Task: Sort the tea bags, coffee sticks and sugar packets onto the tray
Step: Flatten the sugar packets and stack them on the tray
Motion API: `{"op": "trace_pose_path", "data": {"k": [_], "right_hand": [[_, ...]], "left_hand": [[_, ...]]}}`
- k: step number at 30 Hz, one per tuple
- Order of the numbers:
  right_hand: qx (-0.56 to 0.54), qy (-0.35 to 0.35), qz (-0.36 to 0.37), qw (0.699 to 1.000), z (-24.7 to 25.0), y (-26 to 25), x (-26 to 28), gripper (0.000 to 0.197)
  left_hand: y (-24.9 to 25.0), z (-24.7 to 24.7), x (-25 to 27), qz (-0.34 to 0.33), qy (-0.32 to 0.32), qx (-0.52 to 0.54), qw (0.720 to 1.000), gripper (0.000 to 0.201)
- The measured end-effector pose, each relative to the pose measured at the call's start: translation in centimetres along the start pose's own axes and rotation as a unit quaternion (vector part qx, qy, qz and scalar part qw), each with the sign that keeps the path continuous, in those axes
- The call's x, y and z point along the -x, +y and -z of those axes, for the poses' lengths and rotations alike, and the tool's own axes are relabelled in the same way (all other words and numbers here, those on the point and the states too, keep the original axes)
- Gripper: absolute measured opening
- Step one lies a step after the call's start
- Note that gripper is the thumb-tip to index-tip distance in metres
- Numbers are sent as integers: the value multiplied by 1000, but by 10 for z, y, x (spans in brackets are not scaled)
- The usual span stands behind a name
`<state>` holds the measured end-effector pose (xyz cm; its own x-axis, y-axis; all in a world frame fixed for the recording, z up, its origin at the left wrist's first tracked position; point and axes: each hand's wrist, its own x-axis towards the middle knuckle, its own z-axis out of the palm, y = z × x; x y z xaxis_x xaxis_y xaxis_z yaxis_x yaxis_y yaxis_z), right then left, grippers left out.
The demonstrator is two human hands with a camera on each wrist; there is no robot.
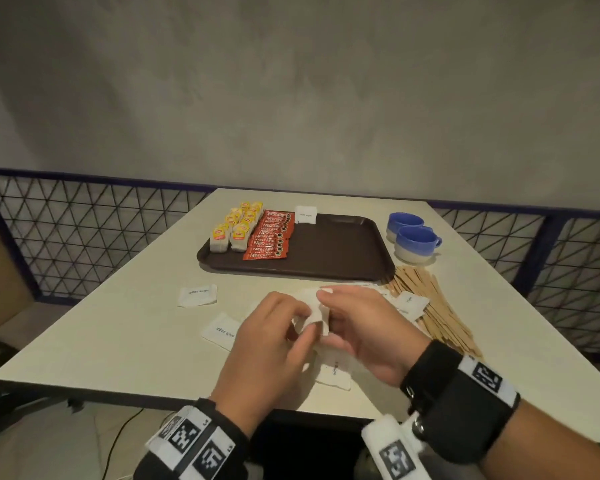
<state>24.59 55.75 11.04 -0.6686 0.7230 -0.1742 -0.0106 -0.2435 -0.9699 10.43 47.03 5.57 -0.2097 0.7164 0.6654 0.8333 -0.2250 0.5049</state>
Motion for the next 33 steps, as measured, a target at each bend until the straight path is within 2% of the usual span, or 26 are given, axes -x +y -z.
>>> {"op": "trace_pose_path", "data": {"k": [1, 3, 7, 11, 14, 19, 24, 28, 33], "right_hand": [[-51, -17, 3, 999, 1, 4, 3, 25], [-49, -29, 21, 998, 2, 12, 11, 27], [29, -8, 90, 995, -6, 29, 20, 27], [154, 53, 160, 974, -11, 41, 17, 23], [129, 87, 143, 977, -14, 49, 12, 29], [108, 93, 136, 980, -17, 58, 6, 40], [76, 118, 168, 976, -14, 62, 4, 40], [82, 122, 189, 971, -9, 65, 7, 40], [46, 133, 190, 972, -8, 66, 7, 31]], "left_hand": [[-2, 0, 2, 19, 16, 12, 1000, 12], [-4, 0, 7, 57, 29, 39, 997, 12], [-1, -2, 12, 104, 9, 102, 989, 23], [0, -1, 12, 132, -6, 133, 982, 34], [0, 1, 13, 152, 5, 154, 976, 38], [0, 2, 14, 168, 0, 202, 965, 48], [-4, 5, 13, 171, 7, 245, 954, 35], [-6, 6, 12, 196, -4, 298, 934, 39], [-9, 8, 10, 194, -20, 294, 936, 28]]}}
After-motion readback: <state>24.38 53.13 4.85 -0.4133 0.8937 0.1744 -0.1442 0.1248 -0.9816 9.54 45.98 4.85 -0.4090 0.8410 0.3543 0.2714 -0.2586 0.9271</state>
